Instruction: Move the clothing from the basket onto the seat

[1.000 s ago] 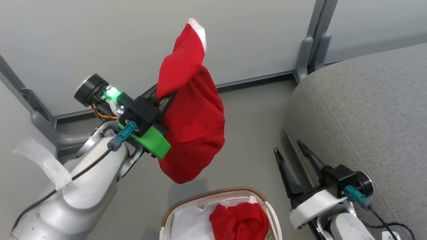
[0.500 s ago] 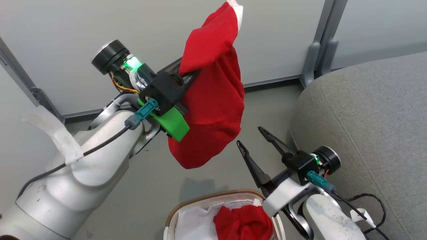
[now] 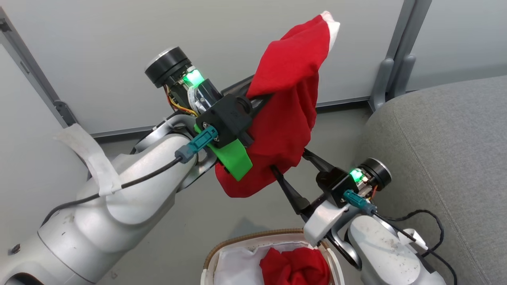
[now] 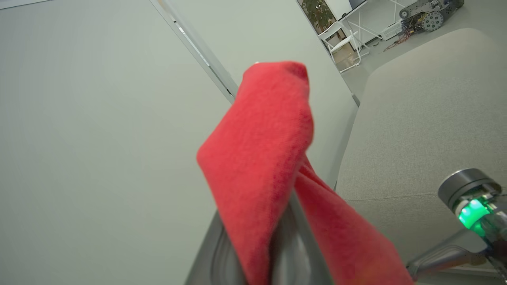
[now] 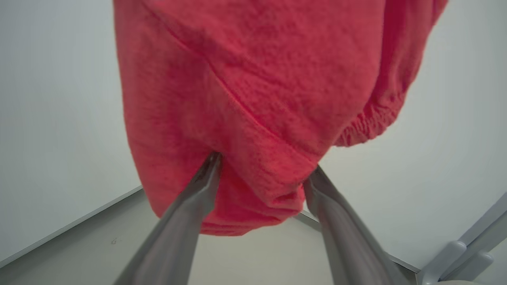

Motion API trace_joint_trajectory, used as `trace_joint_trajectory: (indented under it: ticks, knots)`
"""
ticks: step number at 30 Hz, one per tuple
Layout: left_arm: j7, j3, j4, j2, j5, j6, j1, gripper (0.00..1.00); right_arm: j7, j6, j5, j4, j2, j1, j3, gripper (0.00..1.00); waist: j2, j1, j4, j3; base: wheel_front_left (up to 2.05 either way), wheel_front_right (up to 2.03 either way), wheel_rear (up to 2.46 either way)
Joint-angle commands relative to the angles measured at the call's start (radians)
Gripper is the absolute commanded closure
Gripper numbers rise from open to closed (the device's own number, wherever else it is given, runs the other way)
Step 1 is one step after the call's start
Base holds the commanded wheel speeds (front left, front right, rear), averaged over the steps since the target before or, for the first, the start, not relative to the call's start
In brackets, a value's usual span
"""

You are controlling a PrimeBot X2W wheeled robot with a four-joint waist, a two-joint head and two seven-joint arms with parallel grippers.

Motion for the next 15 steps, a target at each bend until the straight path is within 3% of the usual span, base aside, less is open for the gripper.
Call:
trace_joint_trajectory:
  ticks: [1, 8, 9, 12, 15]
  knots:
    - [-0.006, -0.006, -0.005, -0.002, -0.007, -0.002, -0.013, 1.00, -0.002, -0.001, 0.001, 0.000, -0.003, -0.020, 0.010, 0.00, 0.0000, 0.0000, 0.003, -0.002, 0.00, 0.00, 0.00]
    - [-0.006, -0.021, -0.011, 0.000, -0.039, -0.002, 0.010, 1.00, -0.002, -0.001, 0.025, 0.009, -0.003, -0.069, 0.090, 0.00, 0.0000, 0.0000, 0.007, -0.008, 0.00, 0.00, 0.00]
    - [-0.007, -0.021, -0.010, -0.001, -0.043, -0.002, 0.014, 1.00, -0.002, -0.001, 0.030, 0.014, -0.004, -0.075, 0.100, 0.34, 0.0000, 0.0000, 0.008, -0.009, 0.00, 0.00, 0.00]
    - [-0.007, -0.012, 0.000, -0.002, -0.063, 0.003, 0.031, 1.00, -0.002, -0.001, 0.044, 0.021, -0.003, -0.088, 0.114, 1.00, 0.0000, 0.0000, 0.008, -0.010, 0.00, 0.00, 0.00]
    - [-0.011, 0.023, 0.015, -0.001, -0.115, 0.025, 0.076, 1.00, -0.002, -0.001, 0.058, 0.006, -0.003, -0.082, 0.116, 1.00, 0.0000, 0.0000, 0.006, -0.008, 0.00, 0.00, 0.00]
